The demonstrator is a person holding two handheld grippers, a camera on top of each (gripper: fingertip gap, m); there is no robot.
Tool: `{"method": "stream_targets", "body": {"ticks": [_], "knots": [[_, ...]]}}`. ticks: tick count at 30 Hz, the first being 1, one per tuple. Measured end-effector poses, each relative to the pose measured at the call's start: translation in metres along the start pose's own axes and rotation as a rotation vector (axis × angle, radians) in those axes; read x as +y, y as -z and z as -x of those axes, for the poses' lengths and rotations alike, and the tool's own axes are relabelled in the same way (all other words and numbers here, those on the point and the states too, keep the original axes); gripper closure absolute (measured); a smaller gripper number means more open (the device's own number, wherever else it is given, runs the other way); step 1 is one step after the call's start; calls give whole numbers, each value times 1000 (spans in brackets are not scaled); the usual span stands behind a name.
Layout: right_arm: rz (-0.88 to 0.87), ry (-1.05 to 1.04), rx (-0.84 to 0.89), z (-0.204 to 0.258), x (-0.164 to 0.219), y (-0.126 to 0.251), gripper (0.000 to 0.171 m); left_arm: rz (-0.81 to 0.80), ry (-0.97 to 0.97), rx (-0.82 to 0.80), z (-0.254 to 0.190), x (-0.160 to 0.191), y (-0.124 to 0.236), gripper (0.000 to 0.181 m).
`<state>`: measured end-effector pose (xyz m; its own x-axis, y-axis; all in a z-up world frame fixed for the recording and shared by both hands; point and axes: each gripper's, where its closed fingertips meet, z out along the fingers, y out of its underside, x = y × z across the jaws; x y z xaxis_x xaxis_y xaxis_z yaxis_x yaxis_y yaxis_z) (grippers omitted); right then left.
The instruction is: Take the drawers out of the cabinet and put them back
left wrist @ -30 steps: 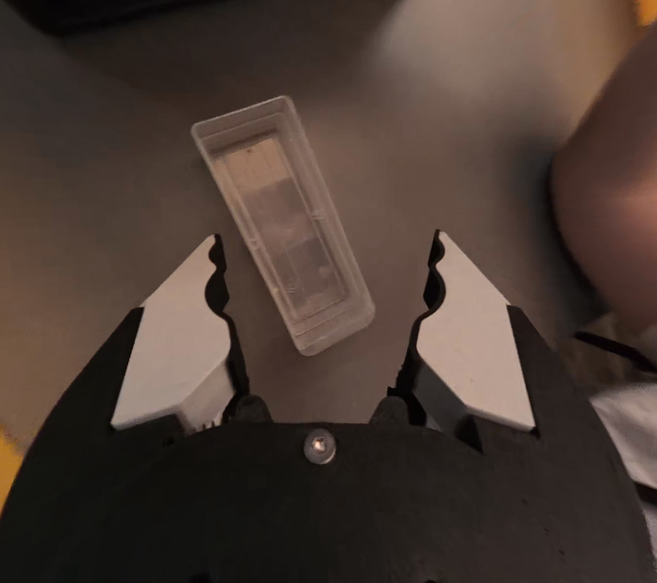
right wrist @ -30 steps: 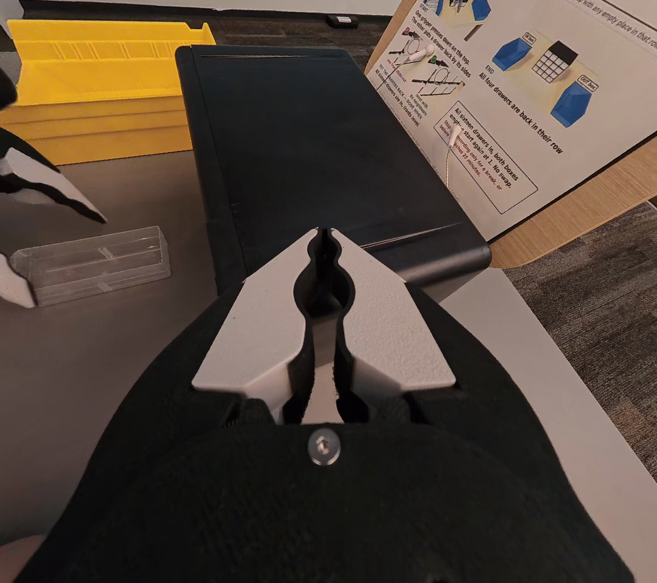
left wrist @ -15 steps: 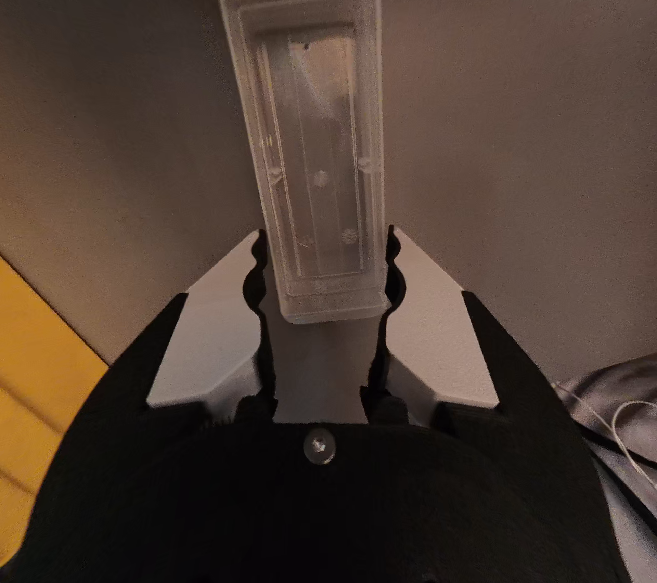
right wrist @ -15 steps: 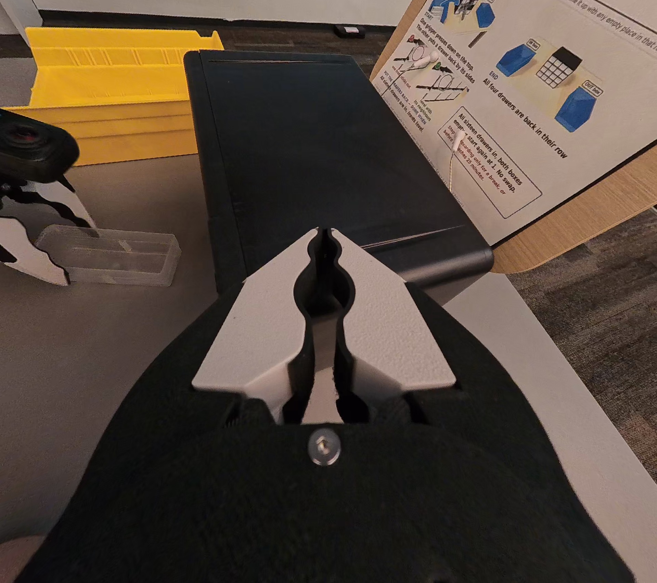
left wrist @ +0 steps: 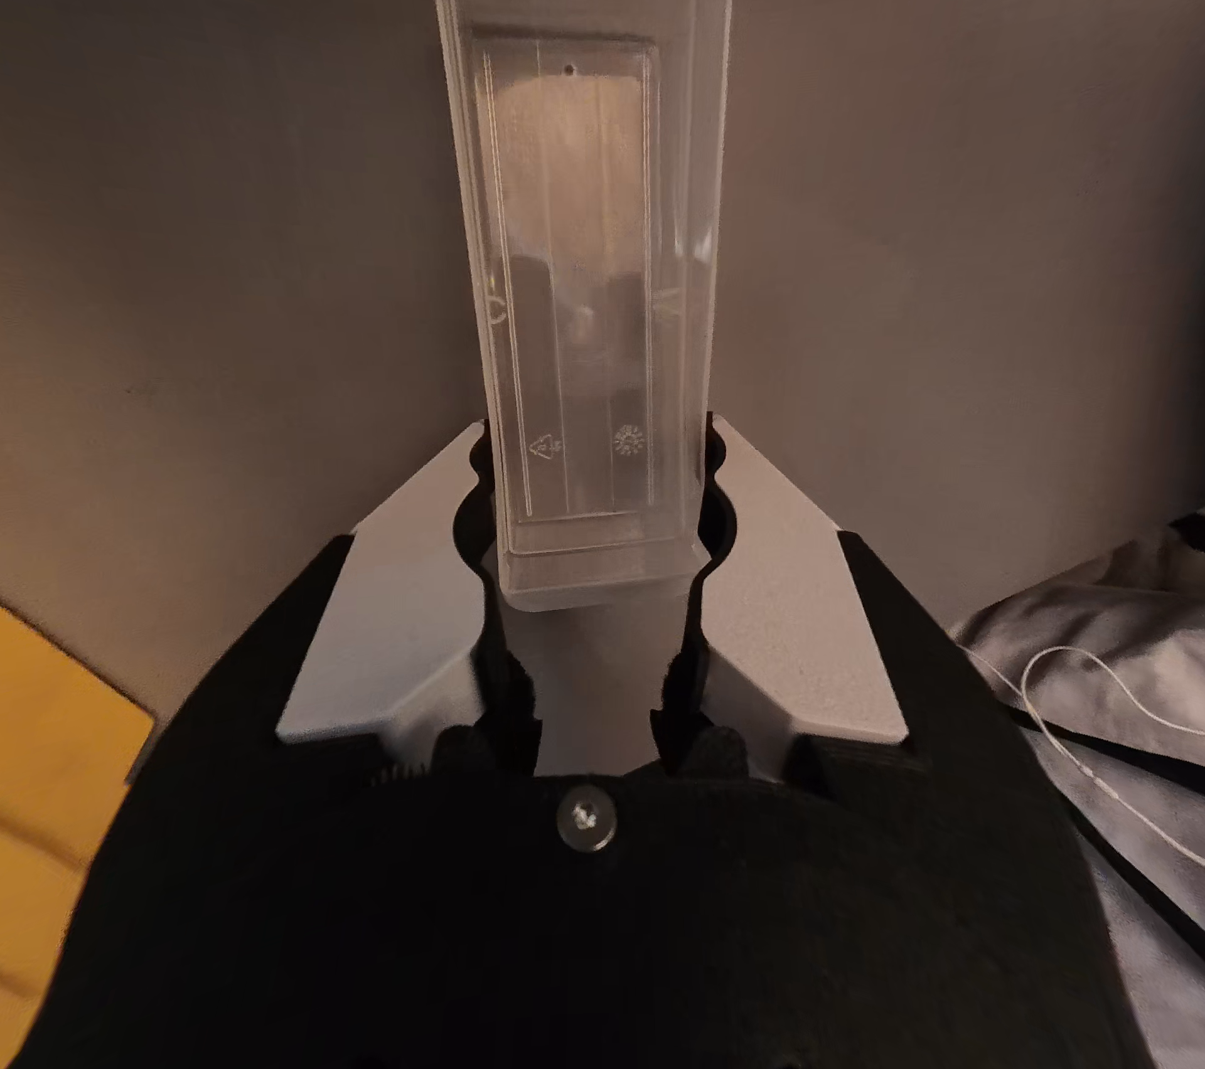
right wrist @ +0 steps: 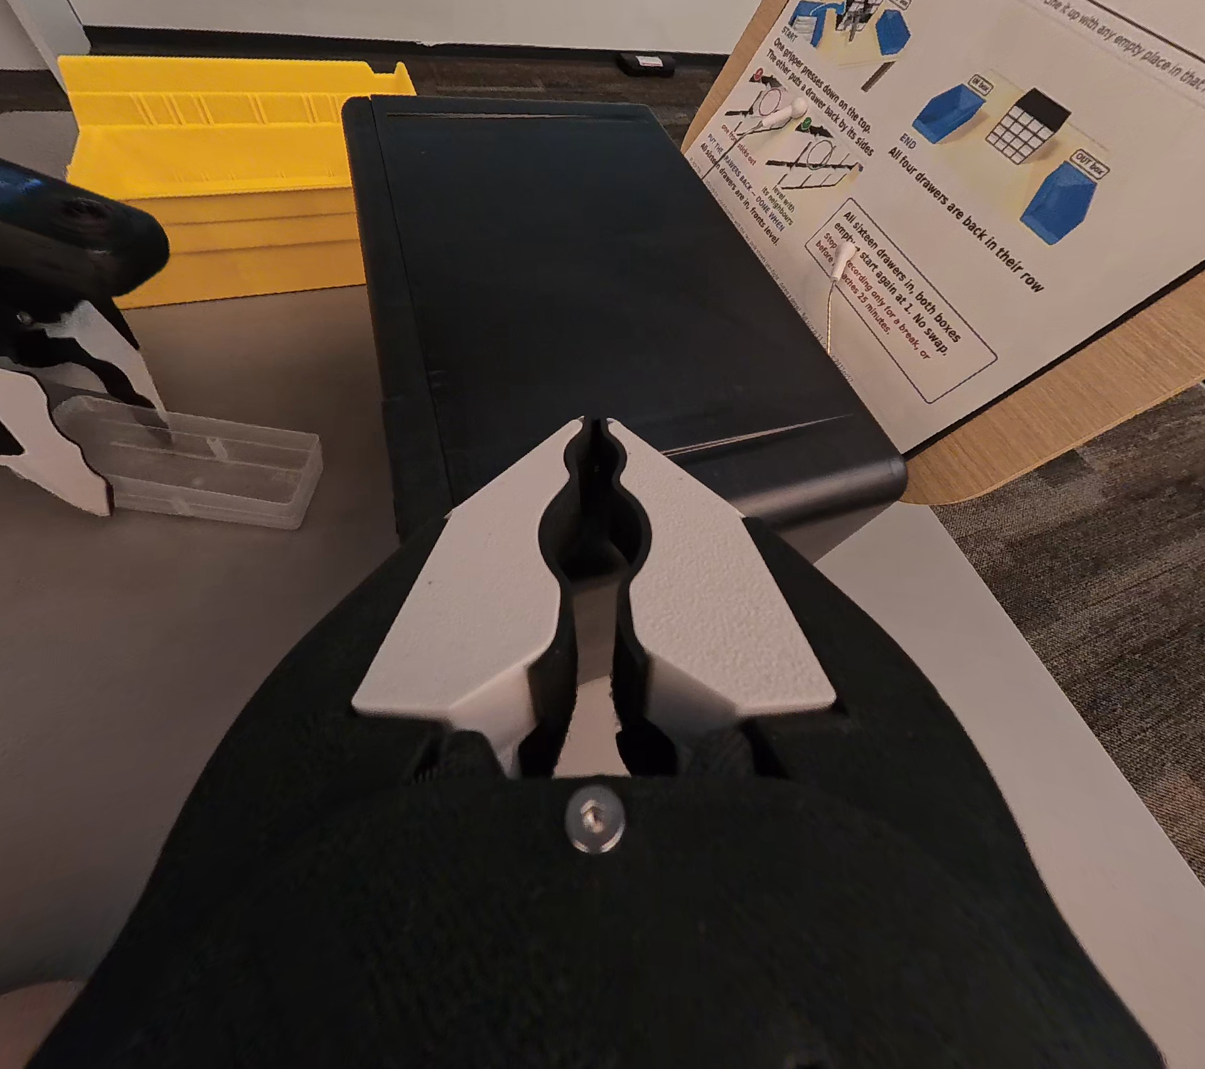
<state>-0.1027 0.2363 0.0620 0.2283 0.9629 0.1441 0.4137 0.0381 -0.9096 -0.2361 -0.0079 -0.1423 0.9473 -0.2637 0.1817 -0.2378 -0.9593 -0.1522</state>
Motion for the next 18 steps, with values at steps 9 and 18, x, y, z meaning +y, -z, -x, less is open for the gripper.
{"method": "stream_targets", "body": {"ticks": [9, 18], "knots": [[-6, -2, -6, 0, 0, 0, 171, 9, -16, -167, 9, -10, -6, 118], [-10, -6, -12, 0, 0, 0, 171, 82, -26, -227, 17, -4, -15, 114]]}}
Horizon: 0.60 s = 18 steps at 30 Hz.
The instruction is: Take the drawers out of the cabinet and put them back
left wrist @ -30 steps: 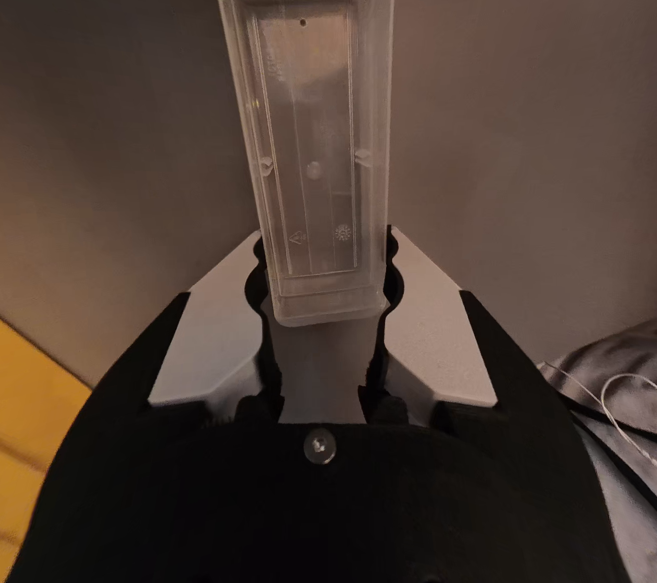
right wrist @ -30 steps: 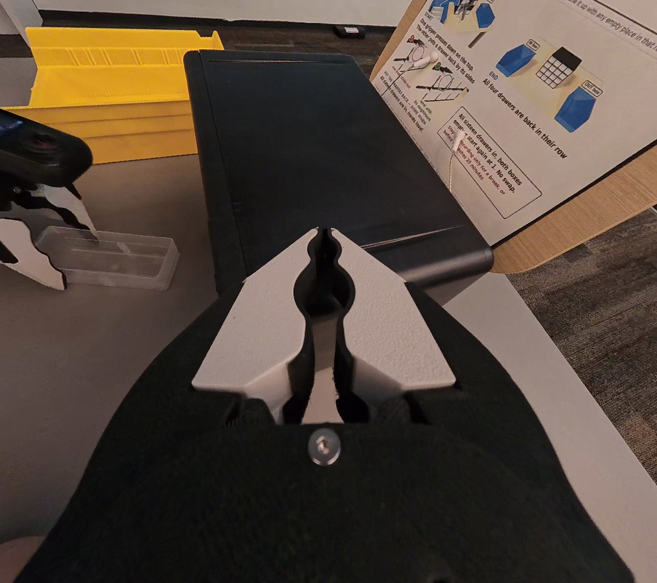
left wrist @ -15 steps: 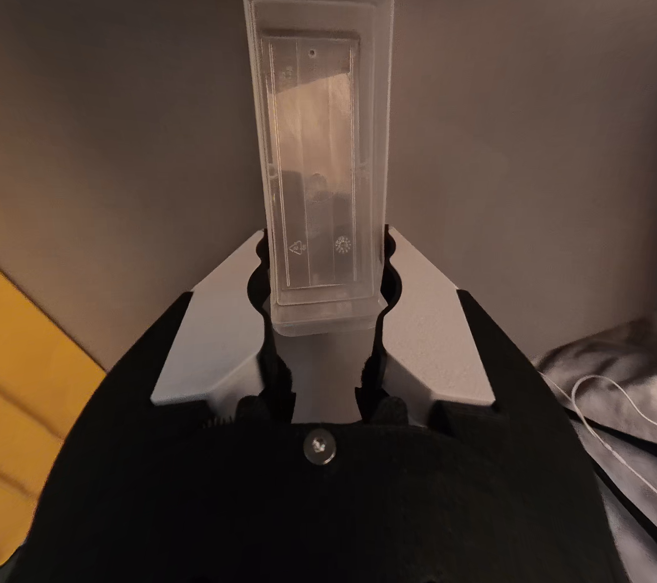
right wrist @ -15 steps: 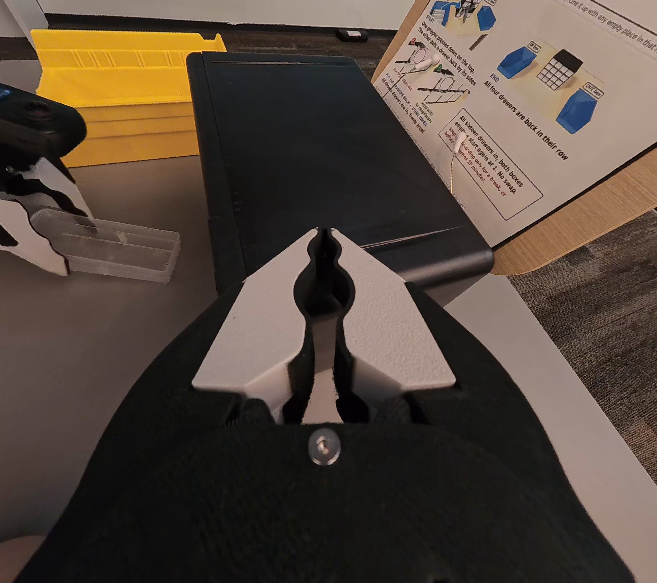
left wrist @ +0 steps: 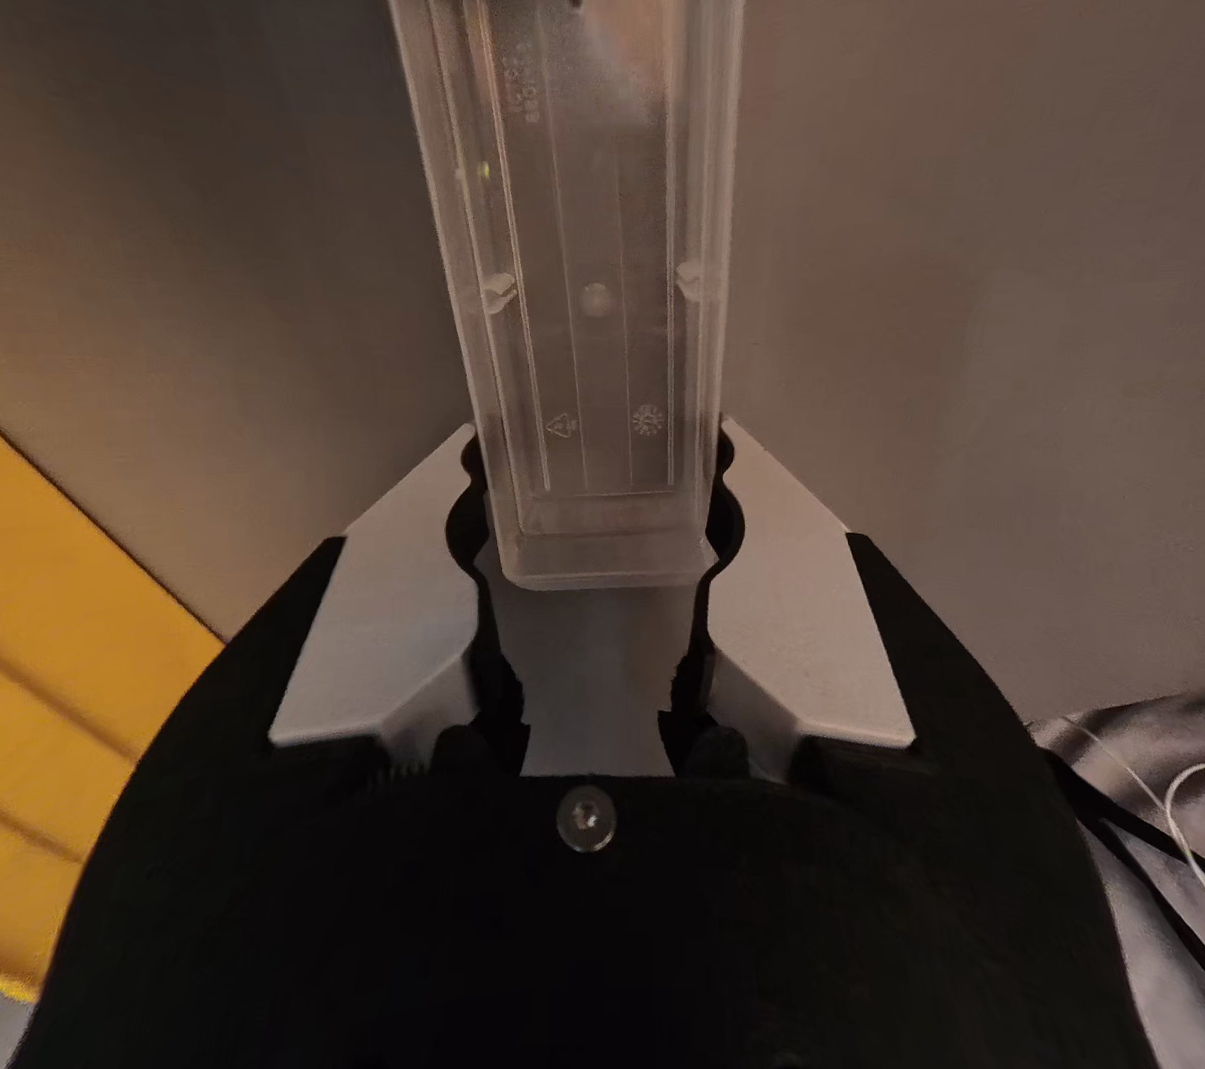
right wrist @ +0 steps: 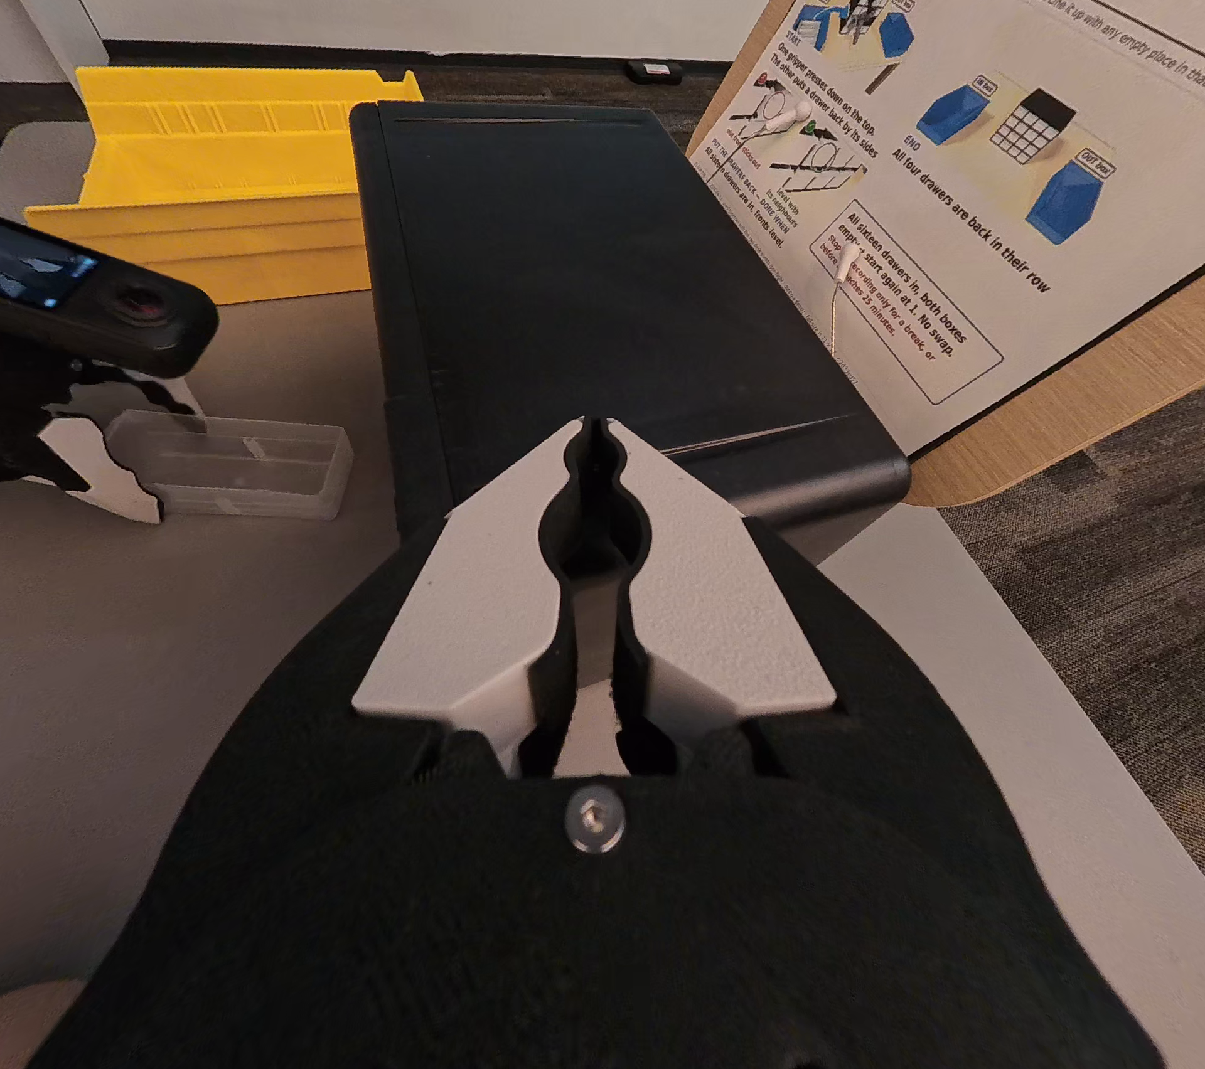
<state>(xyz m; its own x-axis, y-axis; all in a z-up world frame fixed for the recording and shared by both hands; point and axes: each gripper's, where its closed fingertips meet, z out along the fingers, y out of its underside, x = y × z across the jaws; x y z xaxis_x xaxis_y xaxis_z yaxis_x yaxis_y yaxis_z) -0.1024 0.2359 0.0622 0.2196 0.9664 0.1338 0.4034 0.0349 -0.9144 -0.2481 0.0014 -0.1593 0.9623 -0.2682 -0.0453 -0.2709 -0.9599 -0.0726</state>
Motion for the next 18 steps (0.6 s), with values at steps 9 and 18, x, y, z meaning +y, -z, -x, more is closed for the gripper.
{"method": "stream_targets", "body": {"ticks": [9, 18], "knots": [[-1, -1, -2, 0, 0, 0, 171, 68, -23, -21, 2, 6, -1, 118], [-4, -1, -6, 1, 0, 1, 171, 1, -31, -10, -8, -7, 22, 120]]}}
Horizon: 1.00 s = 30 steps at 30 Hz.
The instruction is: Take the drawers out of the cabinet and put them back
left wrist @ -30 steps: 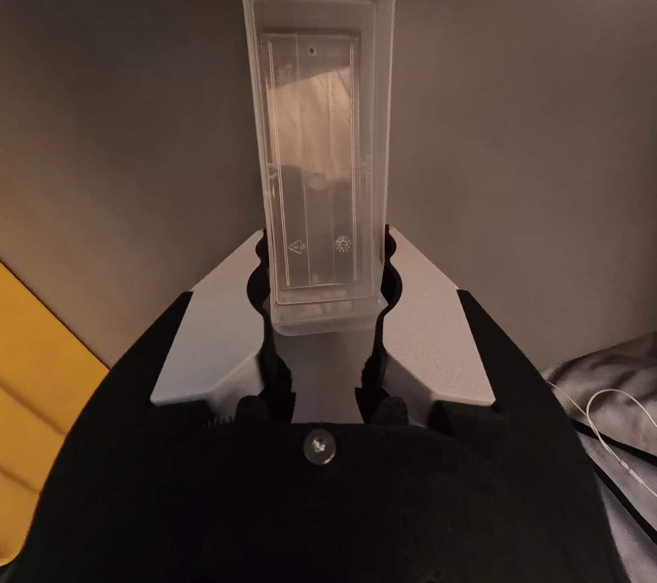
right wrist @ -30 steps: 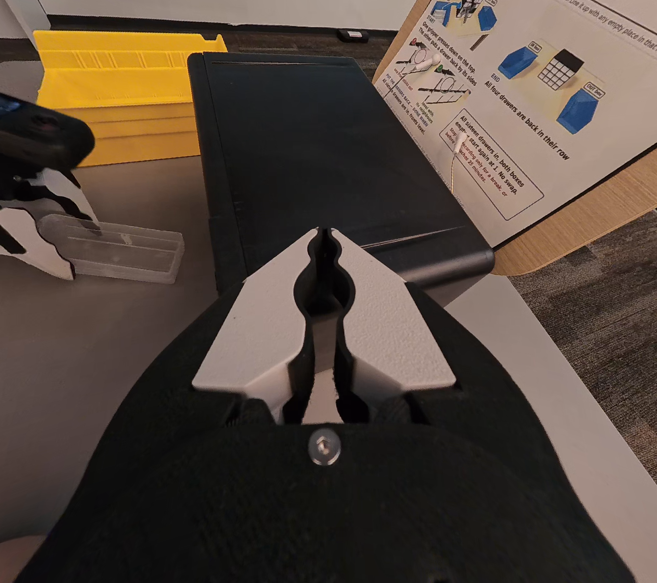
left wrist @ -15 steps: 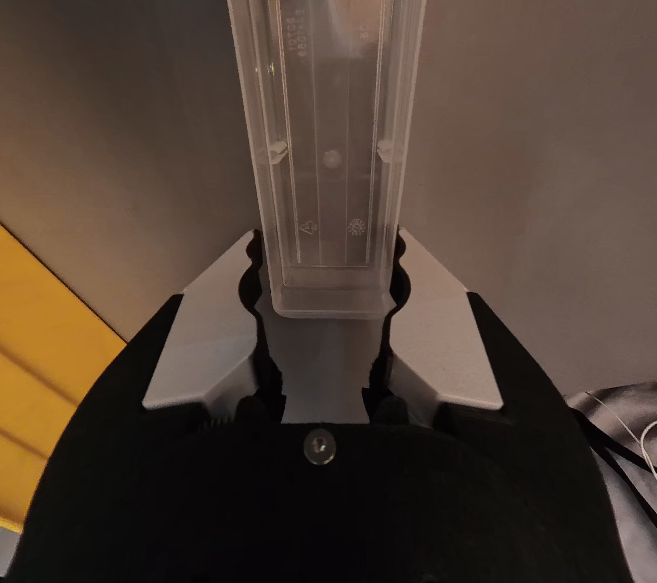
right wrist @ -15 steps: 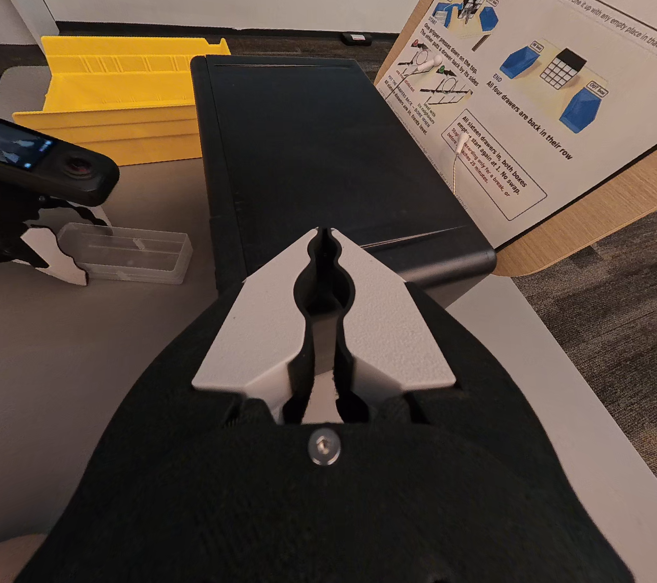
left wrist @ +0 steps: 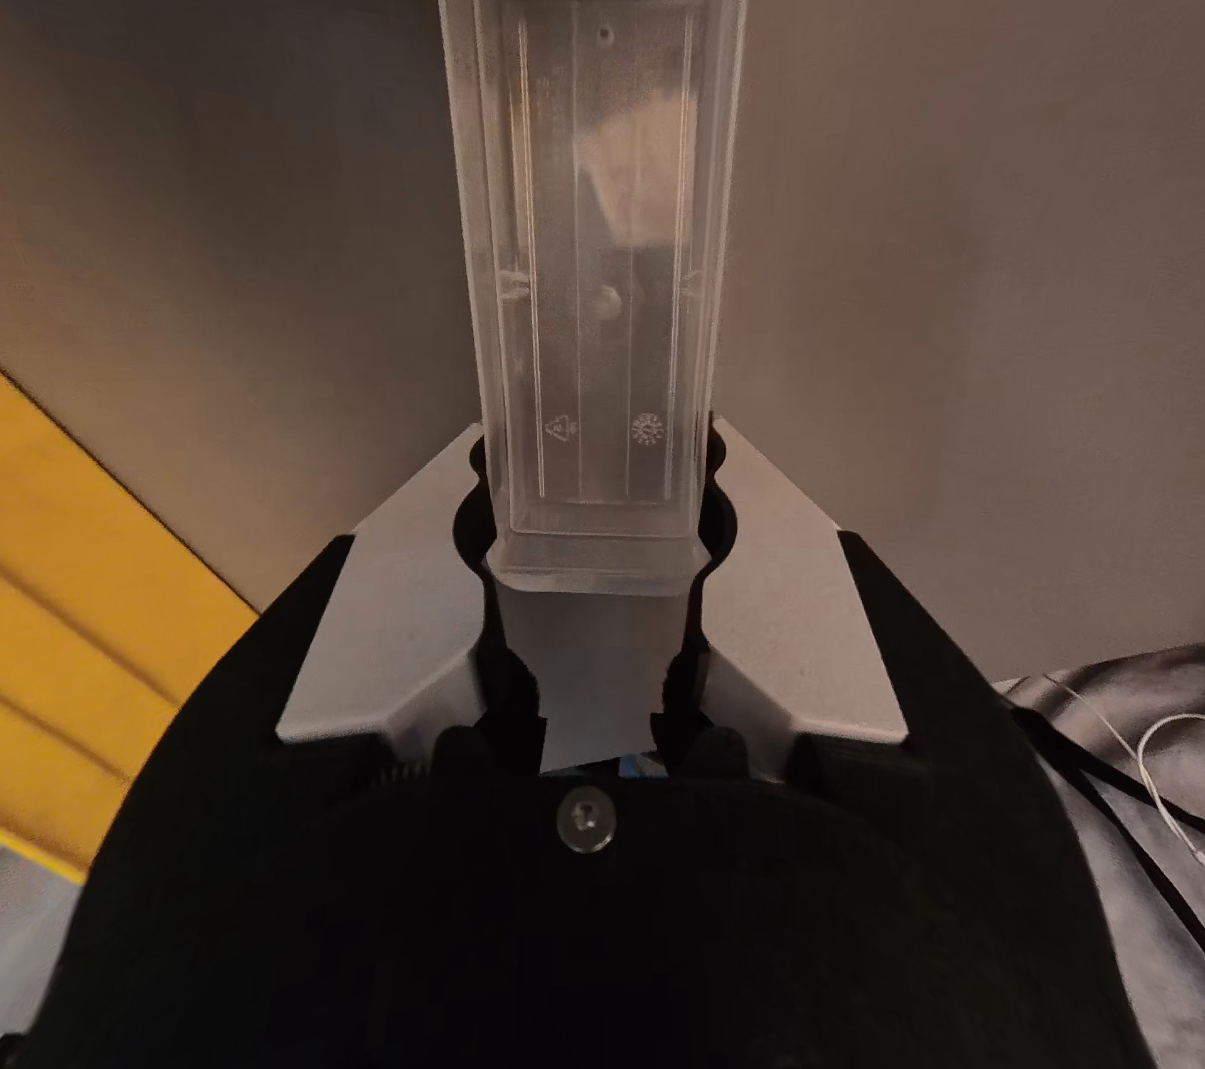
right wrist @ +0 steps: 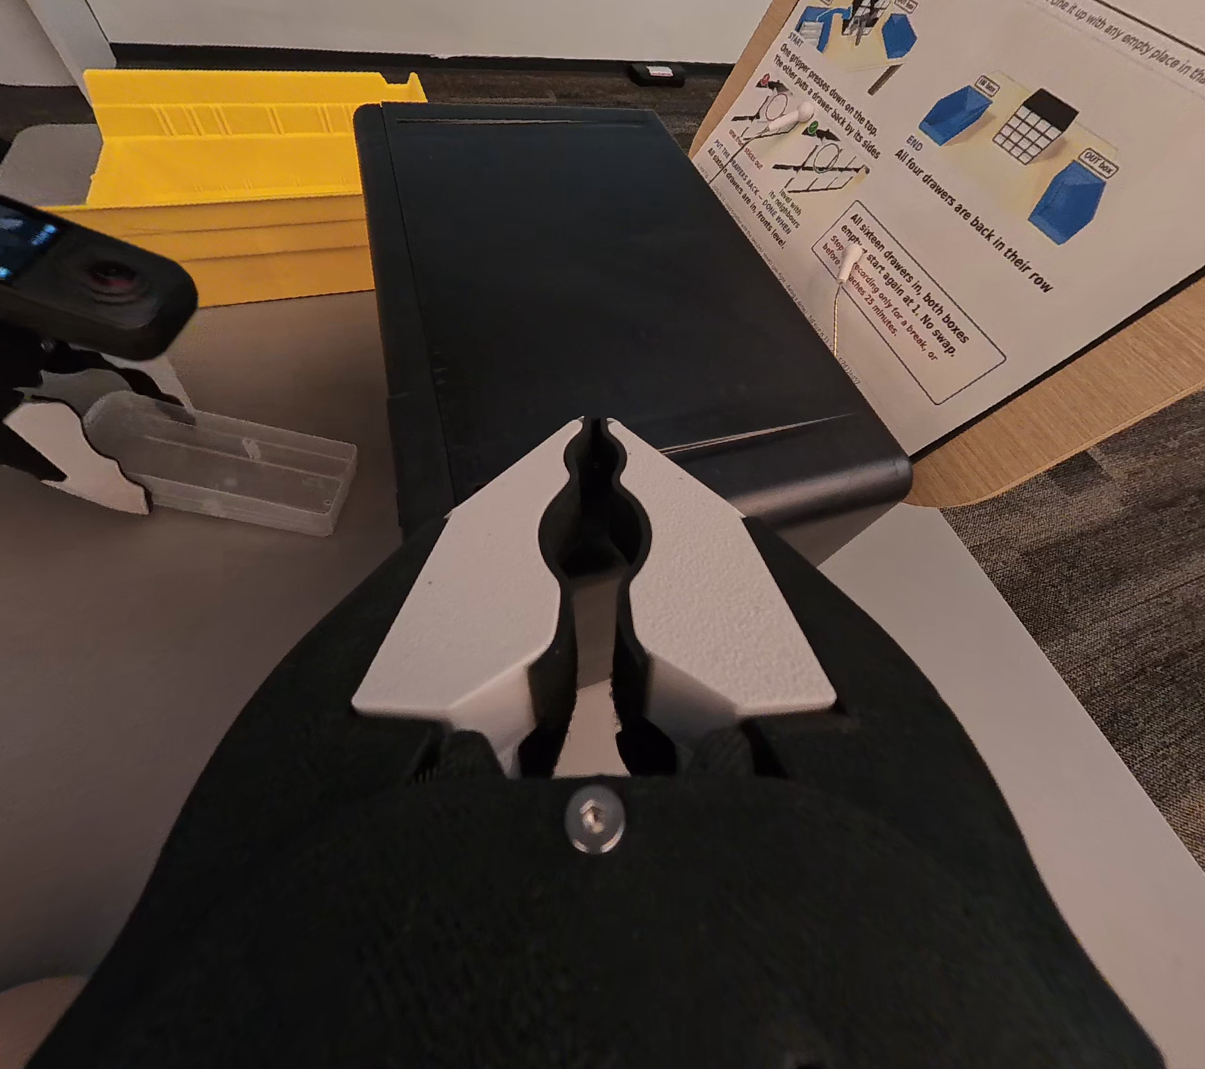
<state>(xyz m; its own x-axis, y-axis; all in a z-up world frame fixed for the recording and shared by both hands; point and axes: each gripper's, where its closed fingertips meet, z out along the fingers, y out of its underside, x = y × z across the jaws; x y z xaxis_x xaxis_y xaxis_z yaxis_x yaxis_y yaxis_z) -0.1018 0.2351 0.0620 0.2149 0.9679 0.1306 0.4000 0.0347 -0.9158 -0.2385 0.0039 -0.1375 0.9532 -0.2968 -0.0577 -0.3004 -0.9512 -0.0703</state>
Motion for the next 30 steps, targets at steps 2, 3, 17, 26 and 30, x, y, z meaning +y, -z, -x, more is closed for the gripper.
{"method": "stream_targets", "body": {"ticks": [2, 3, 17, 26, 30], "knots": [[-1, -1, -2, 0, 0, 0, 171, -35, 13, -12, 2, -7, 9, 120], [-2, -1, -3, 0, 0, 0, 171, -51, 20, -16, 3, -11, 14, 120], [-11, -7, -15, 0, 0, 0, 171, -259, 47, -6, 3, -46, 46, 120], [-14, -9, -18, 0, 0, 0, 171, -311, 92, 29, 3, -65, 39, 120], [-18, -13, -25, 0, 0, 1, 171, -325, 110, 25, 6, -69, 36, 120]]}}
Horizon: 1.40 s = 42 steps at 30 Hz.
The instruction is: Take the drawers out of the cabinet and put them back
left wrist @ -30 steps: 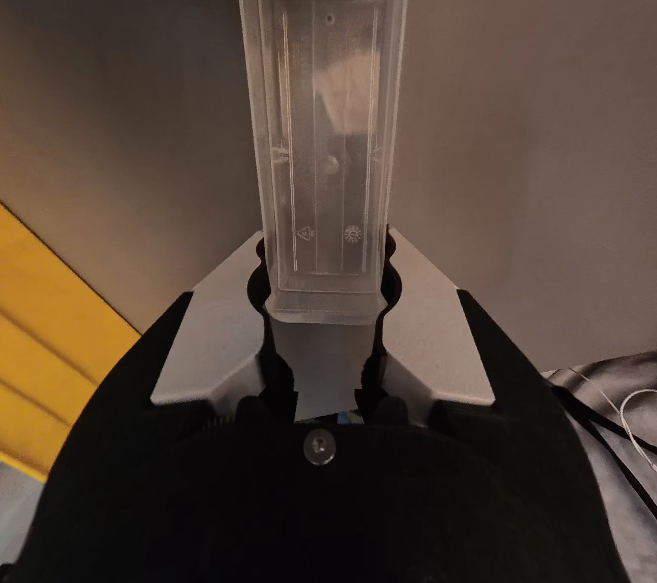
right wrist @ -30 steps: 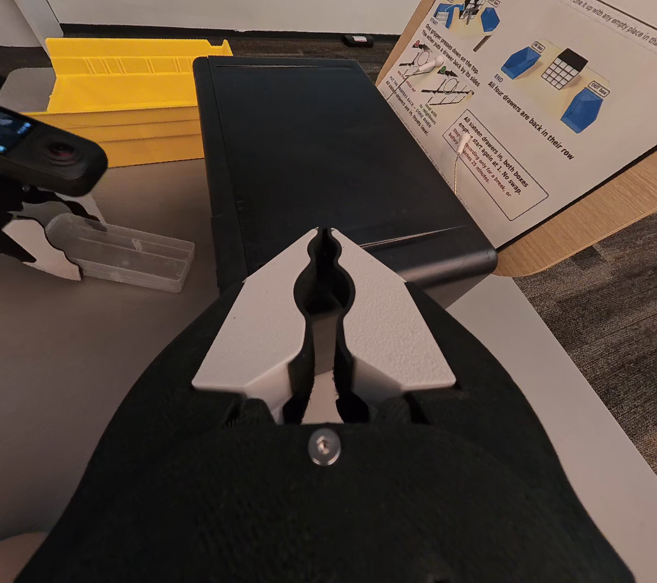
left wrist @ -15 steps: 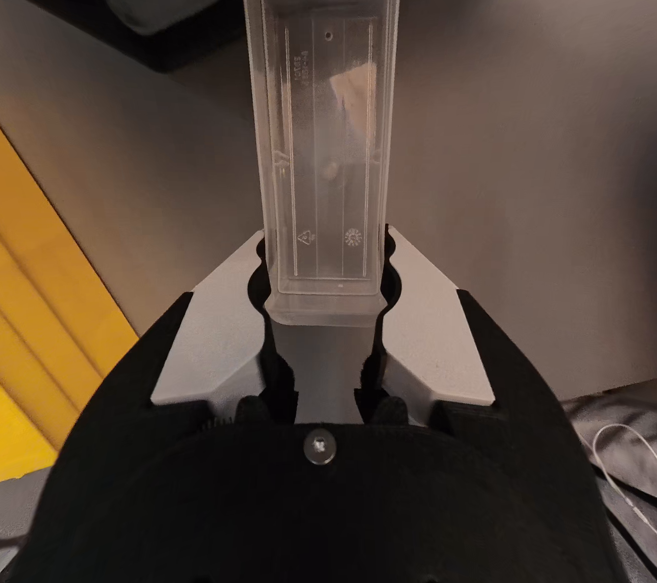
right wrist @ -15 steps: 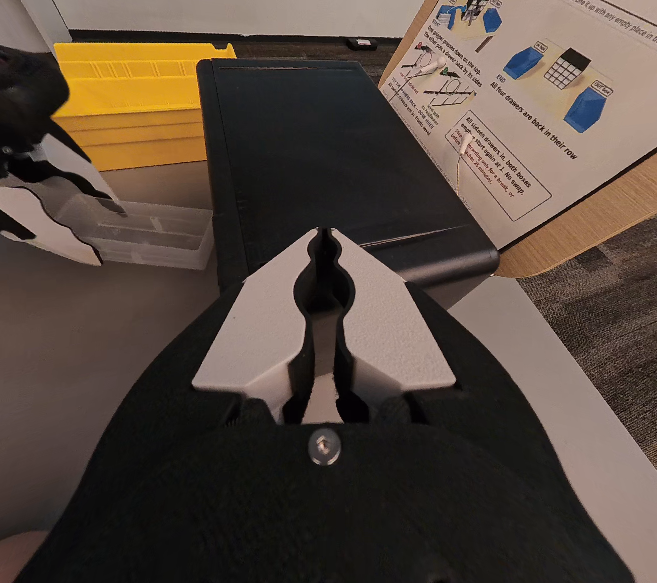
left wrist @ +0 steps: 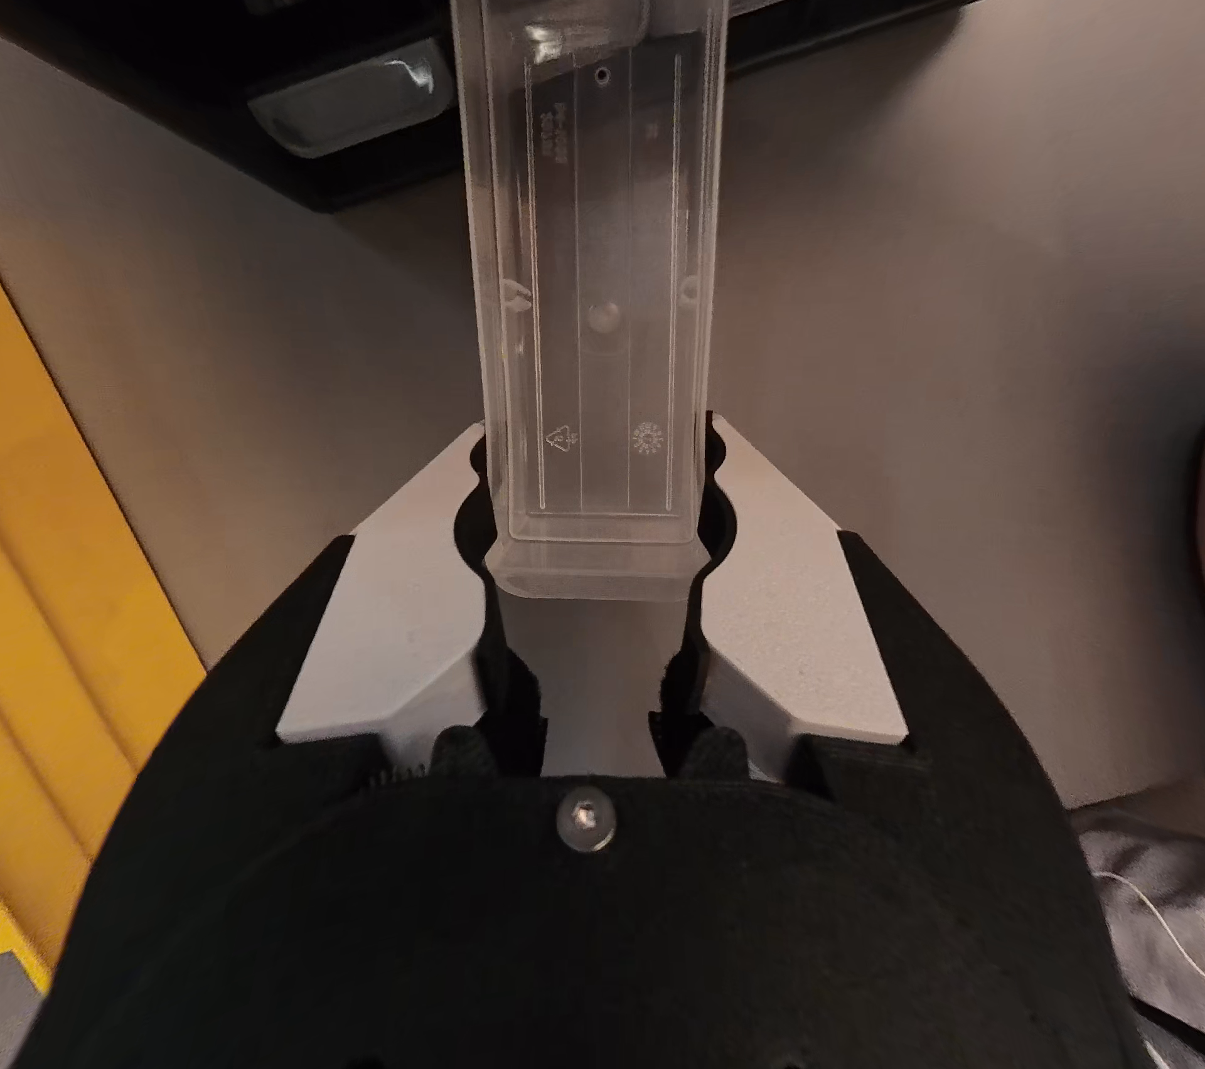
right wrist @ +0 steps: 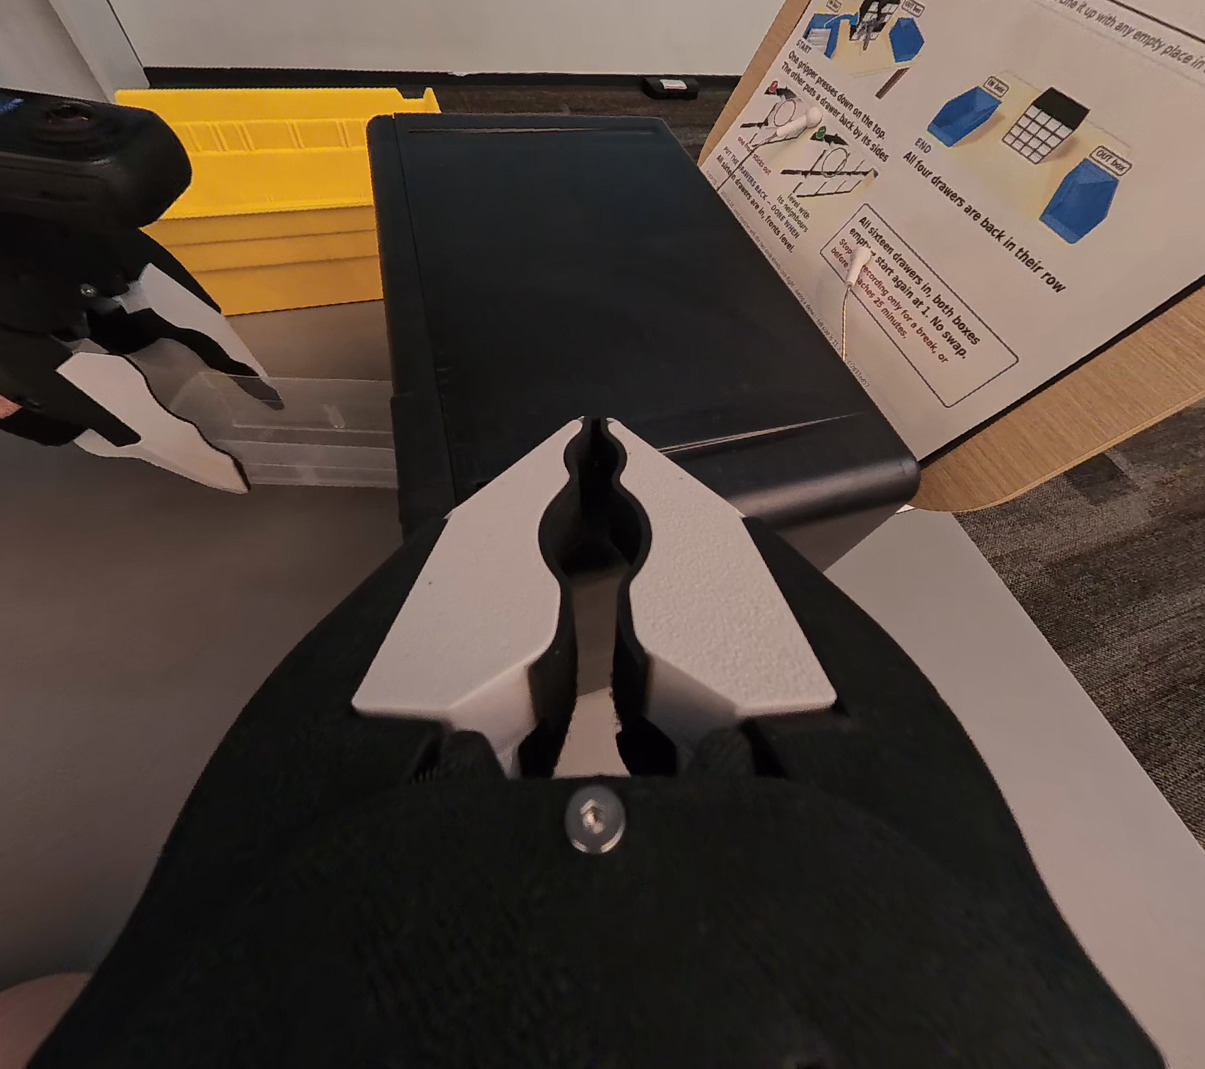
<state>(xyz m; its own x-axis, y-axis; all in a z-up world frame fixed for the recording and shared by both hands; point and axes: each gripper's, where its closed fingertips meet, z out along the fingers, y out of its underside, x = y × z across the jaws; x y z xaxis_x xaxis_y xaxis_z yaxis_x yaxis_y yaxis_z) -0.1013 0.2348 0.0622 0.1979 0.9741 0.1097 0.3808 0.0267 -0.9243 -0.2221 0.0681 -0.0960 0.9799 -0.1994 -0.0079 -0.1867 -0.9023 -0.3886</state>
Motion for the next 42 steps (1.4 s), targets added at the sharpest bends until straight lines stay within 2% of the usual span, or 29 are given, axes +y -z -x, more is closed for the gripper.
{"method": "stream_targets", "body": {"ticks": [5, 22, 25, 29, 42], "knots": [[-2, -7, -4, 0, 0, 0, 171, -15, 34, -8, 4, -4, 1, 120], [-28, -22, -29, 0, 0, 0, 171, 98, 94, -49, -3, -4, -4, 120], [-31, -22, -32, 0, 0, 0, 171, 111, 93, -85, 1, -2, -3, 120], [-38, -26, -40, 0, 0, 0, 171, 124, 126, -26, -4, -3, -2, 120], [-45, -29, -44, 0, 0, 0, 171, 146, 106, -80, -1, -12, 12, 120]]}}
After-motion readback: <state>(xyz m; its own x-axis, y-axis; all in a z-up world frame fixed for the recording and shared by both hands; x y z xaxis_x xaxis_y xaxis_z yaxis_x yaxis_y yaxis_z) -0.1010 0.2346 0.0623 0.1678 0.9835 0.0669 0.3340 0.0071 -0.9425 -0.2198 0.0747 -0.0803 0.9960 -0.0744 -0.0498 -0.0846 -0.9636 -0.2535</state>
